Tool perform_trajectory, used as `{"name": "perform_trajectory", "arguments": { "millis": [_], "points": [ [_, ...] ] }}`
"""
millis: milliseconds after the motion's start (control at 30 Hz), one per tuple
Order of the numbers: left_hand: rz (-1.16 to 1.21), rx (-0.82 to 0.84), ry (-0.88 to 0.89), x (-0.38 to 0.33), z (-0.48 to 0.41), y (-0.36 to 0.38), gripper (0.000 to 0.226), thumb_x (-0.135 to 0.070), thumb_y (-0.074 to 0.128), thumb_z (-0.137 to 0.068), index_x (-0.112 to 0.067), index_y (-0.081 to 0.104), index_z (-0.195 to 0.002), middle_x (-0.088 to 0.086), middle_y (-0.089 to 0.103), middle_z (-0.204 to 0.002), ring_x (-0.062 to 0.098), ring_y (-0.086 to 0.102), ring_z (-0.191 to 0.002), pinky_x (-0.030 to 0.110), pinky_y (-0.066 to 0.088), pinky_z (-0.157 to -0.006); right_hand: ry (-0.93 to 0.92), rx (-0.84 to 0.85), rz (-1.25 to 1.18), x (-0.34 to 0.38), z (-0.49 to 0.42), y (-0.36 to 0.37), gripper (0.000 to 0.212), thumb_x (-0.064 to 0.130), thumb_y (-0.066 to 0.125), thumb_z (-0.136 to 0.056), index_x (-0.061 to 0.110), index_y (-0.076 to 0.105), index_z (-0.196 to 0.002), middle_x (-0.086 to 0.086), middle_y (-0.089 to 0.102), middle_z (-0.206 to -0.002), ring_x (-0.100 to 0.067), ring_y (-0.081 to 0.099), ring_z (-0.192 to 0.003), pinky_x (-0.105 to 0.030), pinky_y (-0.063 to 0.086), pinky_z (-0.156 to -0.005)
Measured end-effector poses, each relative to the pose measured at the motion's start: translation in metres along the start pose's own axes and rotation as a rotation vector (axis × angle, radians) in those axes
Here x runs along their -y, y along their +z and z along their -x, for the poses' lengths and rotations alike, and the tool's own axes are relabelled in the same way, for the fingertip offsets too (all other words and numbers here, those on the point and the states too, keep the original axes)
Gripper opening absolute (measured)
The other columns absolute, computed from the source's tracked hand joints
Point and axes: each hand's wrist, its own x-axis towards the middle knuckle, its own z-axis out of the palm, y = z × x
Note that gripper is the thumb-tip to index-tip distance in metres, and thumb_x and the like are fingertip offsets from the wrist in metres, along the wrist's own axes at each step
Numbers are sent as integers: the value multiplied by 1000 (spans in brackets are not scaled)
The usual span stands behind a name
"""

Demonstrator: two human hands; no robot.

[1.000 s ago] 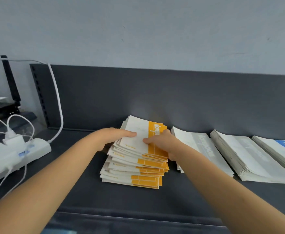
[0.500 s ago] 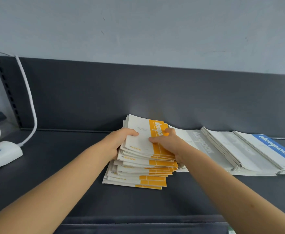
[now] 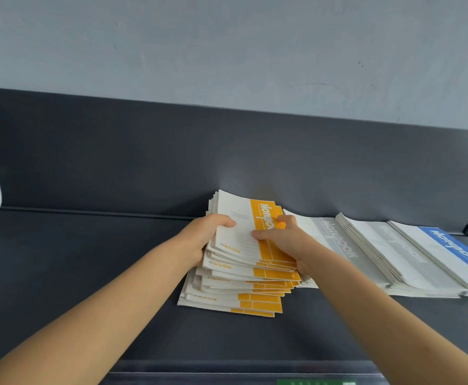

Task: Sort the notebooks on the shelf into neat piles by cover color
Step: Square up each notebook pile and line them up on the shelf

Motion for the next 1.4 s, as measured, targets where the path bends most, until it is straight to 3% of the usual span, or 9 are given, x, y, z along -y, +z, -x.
{"name": "perform_trajectory", "arguments": {
  "millis": [100, 467, 667, 800, 900, 1000, 1133, 1267, 1400],
  "points": [
    [-29, -13, -1, -1, 1, 10, 27, -21, 67, -85, -11, 66, -110, 14, 75, -95, 32, 72, -88, 42, 59, -77, 1, 1, -30, -4, -1, -9, 84, 41, 72, -81, 35, 16, -144, -4, 41, -137, -26, 49, -105, -43, 49, -93],
    [-141, -57, 146, -16, 17, 13, 37, -15, 70, -85, -9, 58, -119, 8, 71, -104, 23, 69, -88, 31, 53, -63, -81, -27, -10, 10, -3, -3, 72, 40, 68, -83, 22, 33, -143, -3, 45, -135, -25, 46, -108, -36, 40, -85],
    [-27, 29, 179, -32, 20, 14, 42, -2, 67, -85, -11, 52, -123, 12, 68, -109, 28, 68, -91, 39, 57, -73, -92, -39, -76, 15, -3, -4, 66, 43, 76, -73, 20, 48, -128, -2, 55, -127, -28, 53, -114, -44, 43, -101],
    [29, 141, 96, -41, 21, 18, 49, 1, 68, -81, -11, 52, -127, 16, 69, -111, 31, 72, -89, 38, 60, -61, -91, -62, -88, 22, 10, -10, 60, 44, 71, -79, 18, 48, -127, 1, 53, -122, -23, 50, -108, -35, 41, -86],
    [57, 188, 90, -44, 25, 9, 31, 5, 59, -86, -2, 62, -116, 21, 69, -112, 32, 71, -92, 39, 61, -70, -157, -77, -103, 36, 25, -23, 54, 33, 73, -80, 20, 50, -127, 1, 57, -110, -19, 55, -91, -30, 43, -75],
    [118, 231, 114, -53, 35, -15, 25, 2, 53, -91, 2, 64, -113, 18, 72, -100, 29, 73, -79, 36, 61, -61, -244, -69, -146, 59, 43, -25, 55, 22, 77, -77, 22, 52, -126, 0, 63, -97, -16, 63, -80, -29, 51, -60],
    [32, 152, 114, -62, 47, -68, 23, -2, 56, -89, 1, 65, -110, 18, 73, -102, 30, 73, -86, 37, 61, -69, -246, -18, -173, 83, 47, 16, 27, 13, 79, -75, 11, 64, -97, -8, 71, -92, -21, 70, -75, -32, 57, -61],
    [-105, 52, 37, -51, 49, -124, 26, -5, 61, -87, 2, 67, -110, 17, 73, -102, 29, 73, -87, 36, 60, -72, -198, 47, -113, 86, 30, 80, 54, 19, 82, -71, 5, 56, -116, -12, 68, -106, -23, 69, -86, -29, 57, -61],
    [-208, -52, -21, -27, 43, -159, 22, 0, 66, -84, 4, 69, -105, 17, 75, -91, 27, 73, -76, 31, 58, -60, -209, 75, 29, 80, 27, 129, 49, 22, 78, -77, 6, 53, -116, -5, 61, -104, -19, 57, -84, -29, 46, -68]
  ]
}}
